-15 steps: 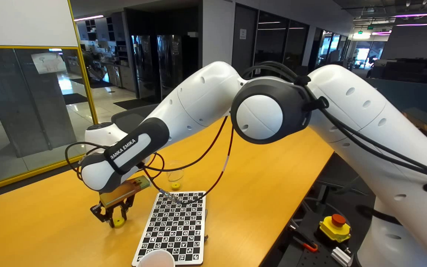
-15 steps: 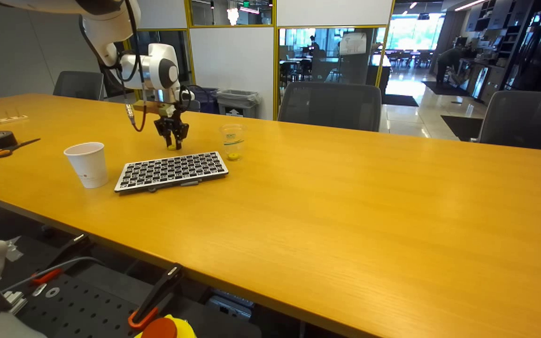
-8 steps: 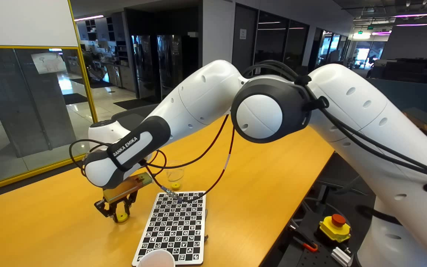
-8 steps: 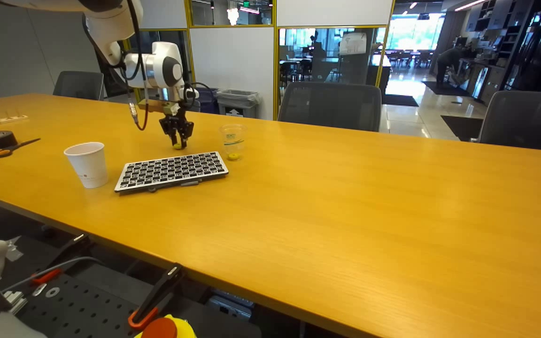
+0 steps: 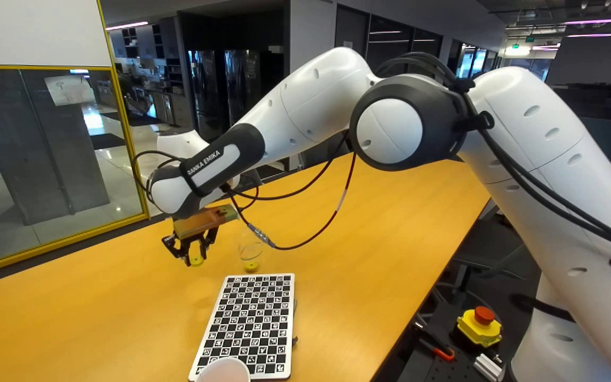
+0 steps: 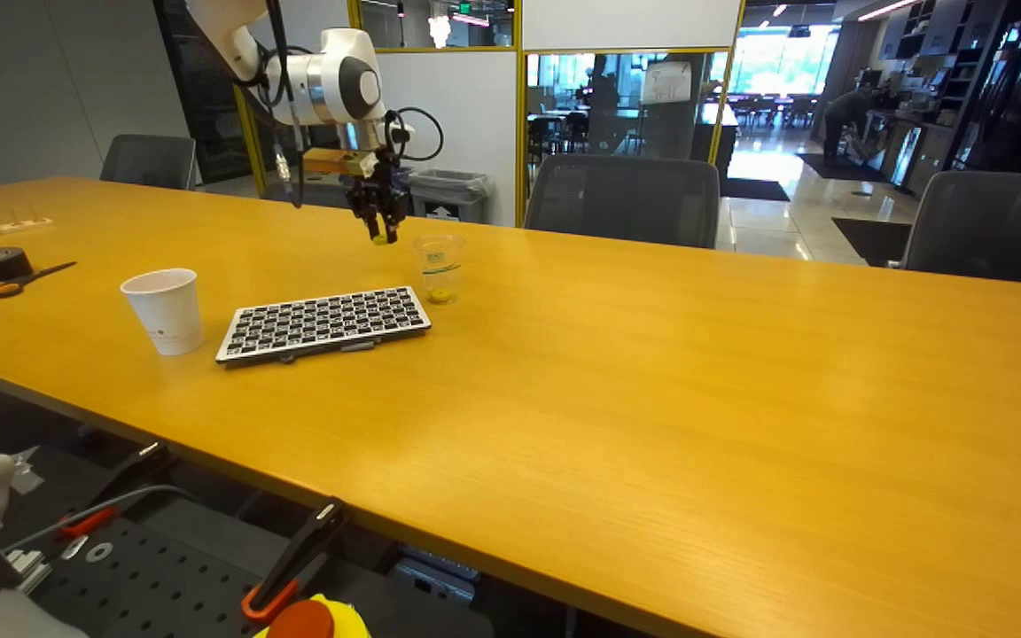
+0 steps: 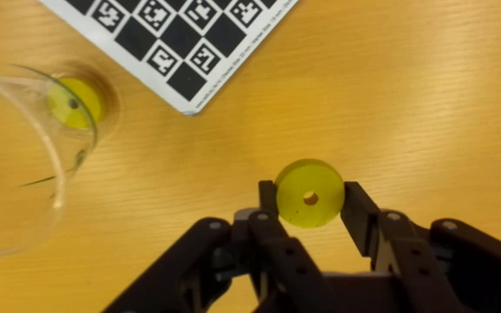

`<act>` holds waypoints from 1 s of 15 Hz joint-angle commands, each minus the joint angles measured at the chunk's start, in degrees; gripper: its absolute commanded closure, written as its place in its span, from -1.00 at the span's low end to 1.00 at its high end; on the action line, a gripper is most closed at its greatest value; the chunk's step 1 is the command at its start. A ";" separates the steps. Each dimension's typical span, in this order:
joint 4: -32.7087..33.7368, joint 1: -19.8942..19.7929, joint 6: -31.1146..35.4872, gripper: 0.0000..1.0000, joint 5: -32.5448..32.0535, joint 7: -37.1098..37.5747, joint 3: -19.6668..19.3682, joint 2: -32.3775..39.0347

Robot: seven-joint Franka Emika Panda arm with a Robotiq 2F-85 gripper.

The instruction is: Pick up the orange and yellow objects from the table and put them in the two cups on the table

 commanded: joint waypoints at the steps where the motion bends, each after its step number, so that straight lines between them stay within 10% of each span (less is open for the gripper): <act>1: -7.74 -0.92 0.58 0.56 -1.11 0.53 -1.42 -7.93; 15: -24.92 -3.86 2.13 0.56 -4.34 4.80 -3.28 -21.22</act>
